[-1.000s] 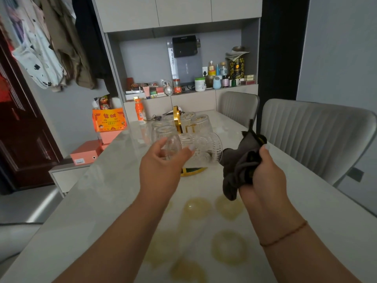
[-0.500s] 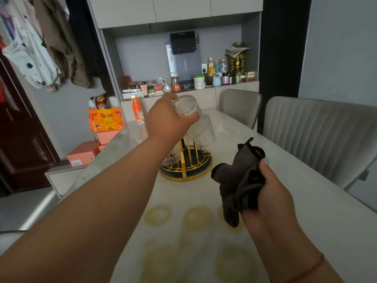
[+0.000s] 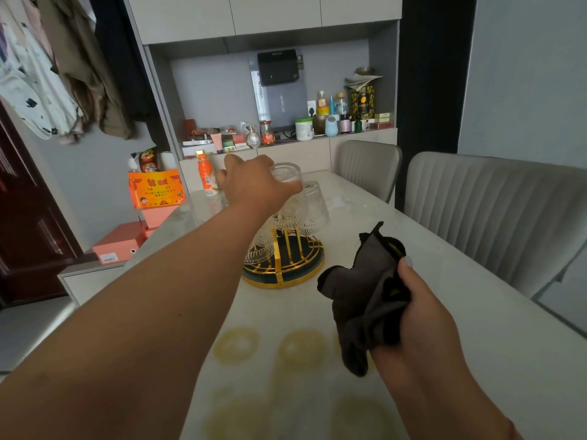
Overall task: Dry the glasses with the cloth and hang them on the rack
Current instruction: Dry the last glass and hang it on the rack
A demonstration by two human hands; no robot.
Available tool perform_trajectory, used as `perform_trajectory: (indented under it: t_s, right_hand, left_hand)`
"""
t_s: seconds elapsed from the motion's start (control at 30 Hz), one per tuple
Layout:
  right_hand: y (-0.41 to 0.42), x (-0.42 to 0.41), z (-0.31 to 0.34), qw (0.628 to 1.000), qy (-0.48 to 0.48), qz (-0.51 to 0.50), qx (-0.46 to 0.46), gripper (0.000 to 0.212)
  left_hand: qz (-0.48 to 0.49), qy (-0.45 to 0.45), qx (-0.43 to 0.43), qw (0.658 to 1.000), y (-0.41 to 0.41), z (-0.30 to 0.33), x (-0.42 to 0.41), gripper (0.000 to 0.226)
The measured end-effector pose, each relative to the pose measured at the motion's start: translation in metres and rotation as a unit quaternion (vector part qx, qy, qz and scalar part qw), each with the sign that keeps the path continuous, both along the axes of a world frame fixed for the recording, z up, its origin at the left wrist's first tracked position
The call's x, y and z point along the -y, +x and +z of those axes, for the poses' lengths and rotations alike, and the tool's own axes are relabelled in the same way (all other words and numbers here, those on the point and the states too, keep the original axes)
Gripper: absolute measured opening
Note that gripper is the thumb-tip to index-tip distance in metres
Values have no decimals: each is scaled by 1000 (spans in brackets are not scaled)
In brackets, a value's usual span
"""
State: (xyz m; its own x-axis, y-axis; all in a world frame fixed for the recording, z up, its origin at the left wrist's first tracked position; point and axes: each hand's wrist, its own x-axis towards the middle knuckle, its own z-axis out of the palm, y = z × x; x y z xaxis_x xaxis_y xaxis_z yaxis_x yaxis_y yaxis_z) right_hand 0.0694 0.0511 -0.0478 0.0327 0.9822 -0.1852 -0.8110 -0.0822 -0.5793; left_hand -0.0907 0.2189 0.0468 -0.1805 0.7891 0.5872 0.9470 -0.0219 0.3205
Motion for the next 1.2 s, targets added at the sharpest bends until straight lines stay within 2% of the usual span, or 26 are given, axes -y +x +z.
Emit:
perform_trajectory:
  t_s: [0.37,0.9,1.1,1.2]
  right_hand:
    - [2,2,2,999,4,32,-4,44]
    - [2,4,2,999,9,30,-14,42]
    - [4,0,1,999,2,37,-24,46]
    - [5,1,2,998,25,43,-47,45]
  left_hand:
    - [-4,-47,-118,992,6,-16,-10,69]
    - [-17,-49,-195,979,6,-37,-20,68]
    - [-18,-56,-199,978,5,-38,-12,72]
    - [-60,22,-146,987,3,-40,-3,65]
